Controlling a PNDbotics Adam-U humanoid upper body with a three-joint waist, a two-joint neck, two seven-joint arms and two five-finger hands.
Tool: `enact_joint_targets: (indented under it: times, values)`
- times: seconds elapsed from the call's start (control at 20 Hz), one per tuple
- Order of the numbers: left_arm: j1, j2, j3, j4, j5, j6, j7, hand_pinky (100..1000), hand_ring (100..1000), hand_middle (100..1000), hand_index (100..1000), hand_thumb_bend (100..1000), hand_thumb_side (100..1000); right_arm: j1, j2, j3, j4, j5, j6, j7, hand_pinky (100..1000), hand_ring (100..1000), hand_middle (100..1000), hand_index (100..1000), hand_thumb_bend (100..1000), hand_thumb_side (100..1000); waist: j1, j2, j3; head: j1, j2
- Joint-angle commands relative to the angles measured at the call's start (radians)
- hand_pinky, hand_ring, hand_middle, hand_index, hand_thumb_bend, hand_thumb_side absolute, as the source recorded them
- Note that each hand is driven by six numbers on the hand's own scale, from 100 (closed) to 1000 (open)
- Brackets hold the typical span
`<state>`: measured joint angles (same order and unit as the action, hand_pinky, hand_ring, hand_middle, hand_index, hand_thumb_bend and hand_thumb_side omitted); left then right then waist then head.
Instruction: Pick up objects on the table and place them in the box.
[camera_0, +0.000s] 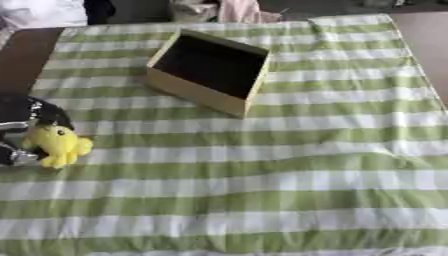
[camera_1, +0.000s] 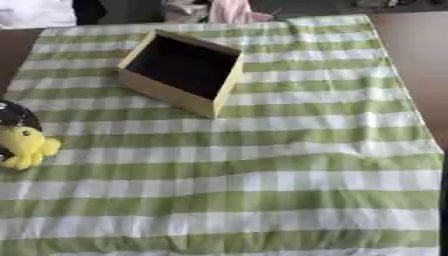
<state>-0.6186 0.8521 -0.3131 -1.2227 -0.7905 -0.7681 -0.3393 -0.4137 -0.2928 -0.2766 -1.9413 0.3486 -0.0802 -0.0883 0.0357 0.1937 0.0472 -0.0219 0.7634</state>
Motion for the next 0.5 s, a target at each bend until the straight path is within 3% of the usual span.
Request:
enact_joint_targets:
  times: [0.05, 0.5]
  values:
    - [-0.051, 0.018, 0.029, -0.023, 0.027, -0.135, -0.142, 631, 756, 762, 860, 195, 131, -0.016, -0.016, -0.002, -0.011, 0.002, -0.002, 0.000, 636, 706, 744, 762, 100, 770, 0.002, -0.018, 0.001, -0.001, 0.007]
    - [-0.291, -0.147, 0.027, 0.036, 0.079, -0.136, -0.186, 623, 752, 766, 866, 159, 118, -0.015, -0.015, -0.001, -0.009, 0.002, -0.002, 0.001, 634, 705, 744, 763, 100, 772, 0.001, -0.020, -0.005, 0.015, 0.007]
